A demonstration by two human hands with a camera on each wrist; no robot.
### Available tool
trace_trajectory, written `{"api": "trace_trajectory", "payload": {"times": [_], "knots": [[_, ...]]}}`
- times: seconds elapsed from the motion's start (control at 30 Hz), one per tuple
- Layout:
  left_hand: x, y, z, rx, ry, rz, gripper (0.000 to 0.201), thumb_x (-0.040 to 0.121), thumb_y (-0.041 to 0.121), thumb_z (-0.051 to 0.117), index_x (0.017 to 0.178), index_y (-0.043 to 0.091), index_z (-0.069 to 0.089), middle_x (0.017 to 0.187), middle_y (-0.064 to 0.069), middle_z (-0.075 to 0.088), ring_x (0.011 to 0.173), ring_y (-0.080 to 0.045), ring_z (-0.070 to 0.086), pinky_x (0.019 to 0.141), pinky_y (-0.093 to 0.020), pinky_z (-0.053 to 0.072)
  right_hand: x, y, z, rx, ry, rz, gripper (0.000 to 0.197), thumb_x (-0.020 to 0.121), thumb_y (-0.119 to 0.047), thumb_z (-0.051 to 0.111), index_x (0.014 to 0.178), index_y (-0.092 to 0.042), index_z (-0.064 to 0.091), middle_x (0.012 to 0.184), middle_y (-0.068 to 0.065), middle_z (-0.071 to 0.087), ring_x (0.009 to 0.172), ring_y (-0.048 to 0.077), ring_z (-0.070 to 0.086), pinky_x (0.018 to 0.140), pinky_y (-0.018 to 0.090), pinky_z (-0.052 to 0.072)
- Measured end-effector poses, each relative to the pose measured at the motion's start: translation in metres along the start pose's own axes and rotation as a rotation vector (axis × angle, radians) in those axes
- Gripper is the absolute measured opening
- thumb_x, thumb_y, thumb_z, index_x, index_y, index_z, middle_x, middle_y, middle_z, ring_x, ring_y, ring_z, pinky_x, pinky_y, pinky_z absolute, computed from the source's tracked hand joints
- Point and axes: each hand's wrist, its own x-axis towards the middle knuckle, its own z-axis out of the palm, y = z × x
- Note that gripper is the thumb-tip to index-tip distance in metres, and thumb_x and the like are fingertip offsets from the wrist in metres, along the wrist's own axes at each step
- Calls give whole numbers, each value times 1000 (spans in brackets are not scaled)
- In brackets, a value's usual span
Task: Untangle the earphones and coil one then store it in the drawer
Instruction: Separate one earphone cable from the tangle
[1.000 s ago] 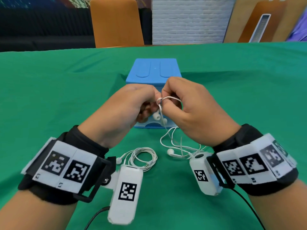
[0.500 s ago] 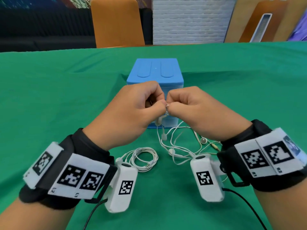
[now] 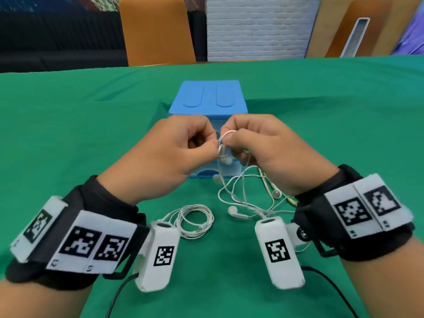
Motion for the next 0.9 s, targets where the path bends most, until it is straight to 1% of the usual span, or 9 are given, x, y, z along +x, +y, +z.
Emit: {"api": "trace_trajectory", "payload": {"times": [0.17,0.23,0.33,0.47,0.57,0.63,0.7,0.83,0.9], "knots": [[-3,1,0,123,44,1,16,81,8,68,69,14,61,51,12,52,46,-4,42,47,-12,30,-1,1,-1,204,-86,185,12,77,-21,51,67,-17,55,60,-3,41,54,12,33,50,23,29],[-2,2,-3,-23,71,-26,14,83,5,70,72,9,62,57,7,56,49,-4,40,48,-15,31,0,0,-3,208,-67,193,8,76,-21,52,69,-17,50,60,-2,36,55,13,27,49,24,24],[0,5,-5,-335,152,-79,14,82,-7,66,77,6,62,64,-11,62,46,-10,38,45,-18,30,-1,-2,-7,216,-50,157,11,76,-18,53,68,-18,46,60,-3,27,54,12,18,48,25,16],[2,6,-2,-541,180,-166,24,83,-12,57,82,12,58,62,-5,60,45,-12,31,45,-20,24,-4,-6,-13,120,-33,49,15,80,-21,63,71,-11,57,53,-7,32,48,10,22,46,22,19],[1,4,-2,-527,160,-162,20,79,-2,53,79,18,56,67,-11,46,48,-15,29,47,-23,21,-6,-7,-19,36,12,-57,21,88,-24,63,76,-6,62,51,-8,37,50,14,21,49,29,16],[1,6,-2,-468,121,-138,16,78,0,52,78,16,57,71,-14,41,49,-15,29,46,-23,21,-5,-9,-21,35,57,-112,19,91,-20,61,79,-7,65,56,-2,48,50,14,24,48,28,19],[1,7,0,-385,102,-127,19,85,-6,52,78,11,60,69,-13,43,50,-14,31,45,-21,24,-4,-11,-21,119,86,-154,15,93,-15,58,82,-8,66,69,5,59,50,13,26,47,24,22],[0,6,1,-283,122,-117,17,84,-2,55,84,9,68,64,-1,53,52,-14,41,46,-19,32,-4,-14,-20,378,105,-159,10,96,-9,51,90,-9,58,83,-4,66,54,12,23,52,25,19],[0,6,1,-259,146,-106,18,83,-2,56,87,10,69,69,-10,58,55,-14,51,50,-18,38,-4,-14,-22,456,115,-143,10,96,-10,50,90,-11,57,84,-4,65,58,12,31,56,26,27]]}}
